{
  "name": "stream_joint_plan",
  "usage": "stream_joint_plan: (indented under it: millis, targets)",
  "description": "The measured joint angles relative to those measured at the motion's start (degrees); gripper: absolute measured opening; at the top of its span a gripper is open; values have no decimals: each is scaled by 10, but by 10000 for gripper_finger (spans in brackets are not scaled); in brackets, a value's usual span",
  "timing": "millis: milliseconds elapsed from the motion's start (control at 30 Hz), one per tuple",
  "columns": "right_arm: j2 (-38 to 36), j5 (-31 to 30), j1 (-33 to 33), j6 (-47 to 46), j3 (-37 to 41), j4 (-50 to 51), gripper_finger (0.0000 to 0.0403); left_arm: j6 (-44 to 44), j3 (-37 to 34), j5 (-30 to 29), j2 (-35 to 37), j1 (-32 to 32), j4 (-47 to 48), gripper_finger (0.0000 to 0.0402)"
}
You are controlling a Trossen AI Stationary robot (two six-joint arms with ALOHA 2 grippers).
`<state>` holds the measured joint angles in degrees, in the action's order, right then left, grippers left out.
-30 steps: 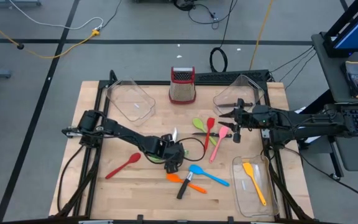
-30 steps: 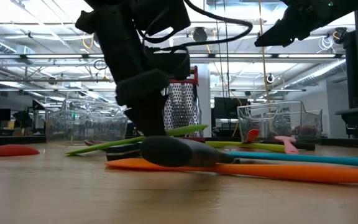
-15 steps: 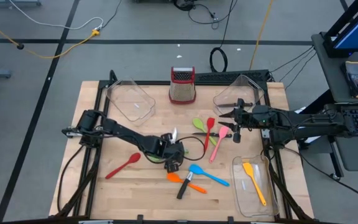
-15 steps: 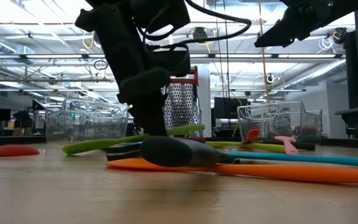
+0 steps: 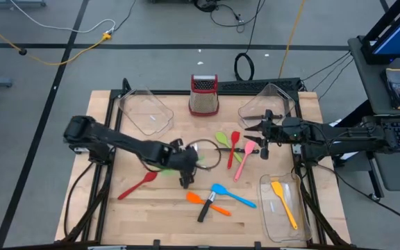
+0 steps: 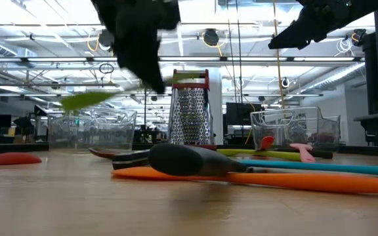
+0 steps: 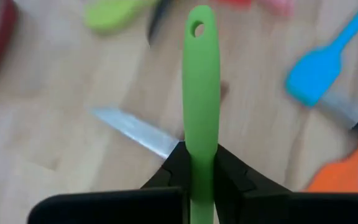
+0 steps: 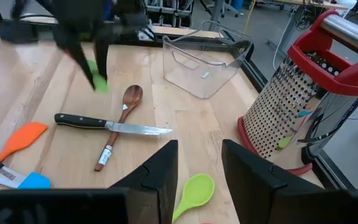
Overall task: Pick & Place Kitchen Items
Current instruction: Put the green spatula into the bottom transparent bin
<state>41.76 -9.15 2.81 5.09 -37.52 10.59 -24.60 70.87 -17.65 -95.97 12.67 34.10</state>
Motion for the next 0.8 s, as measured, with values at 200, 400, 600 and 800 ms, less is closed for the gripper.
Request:
stream_joint_plan:
  millis: [200,400,600,800]
  targets:
    - [0,4,0,-10,0,-50,116,12,0,-47,108,0,-65,24]
    - [0,60,0,-57,0,-117,116,83,0,-61,169,0,-191,24]
    - [3,107,-18,-84,0,-194,116,130,0,-41,177,-5,-310,23]
    - [32,96,-72,41,0,-260,116,85,0,-21,174,-25,-388,24]
